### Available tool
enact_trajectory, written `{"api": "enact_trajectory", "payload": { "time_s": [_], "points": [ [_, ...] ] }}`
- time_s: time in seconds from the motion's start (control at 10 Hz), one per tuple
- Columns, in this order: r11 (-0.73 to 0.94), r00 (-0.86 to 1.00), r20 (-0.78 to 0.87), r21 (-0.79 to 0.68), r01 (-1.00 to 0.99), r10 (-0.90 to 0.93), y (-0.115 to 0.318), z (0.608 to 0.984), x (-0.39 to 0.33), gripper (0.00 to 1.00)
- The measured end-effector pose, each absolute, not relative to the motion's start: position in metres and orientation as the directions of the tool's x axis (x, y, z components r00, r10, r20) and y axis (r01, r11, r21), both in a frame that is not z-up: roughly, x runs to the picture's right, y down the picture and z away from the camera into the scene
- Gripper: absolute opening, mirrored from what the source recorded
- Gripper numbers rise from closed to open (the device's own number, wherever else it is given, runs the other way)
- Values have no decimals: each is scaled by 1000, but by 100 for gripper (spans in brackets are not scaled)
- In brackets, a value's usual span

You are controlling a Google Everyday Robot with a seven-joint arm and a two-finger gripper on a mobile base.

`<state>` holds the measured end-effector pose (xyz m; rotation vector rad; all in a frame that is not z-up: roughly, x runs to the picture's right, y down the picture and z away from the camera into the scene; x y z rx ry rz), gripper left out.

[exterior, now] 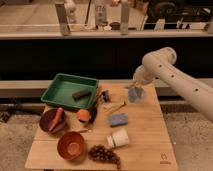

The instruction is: Place towel in plastic cup

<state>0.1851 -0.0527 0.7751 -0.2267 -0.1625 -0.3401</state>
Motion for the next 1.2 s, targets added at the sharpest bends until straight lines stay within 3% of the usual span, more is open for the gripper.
{"api": "enact_trajectory", "payload": {
  "time_s": [0.5,1.2],
  "points": [
    [920,929,184,-175,351,-320,-64,770,182,4],
    [928,941,161,-184,325,-298,-72,795,195,5]
  ]
}}
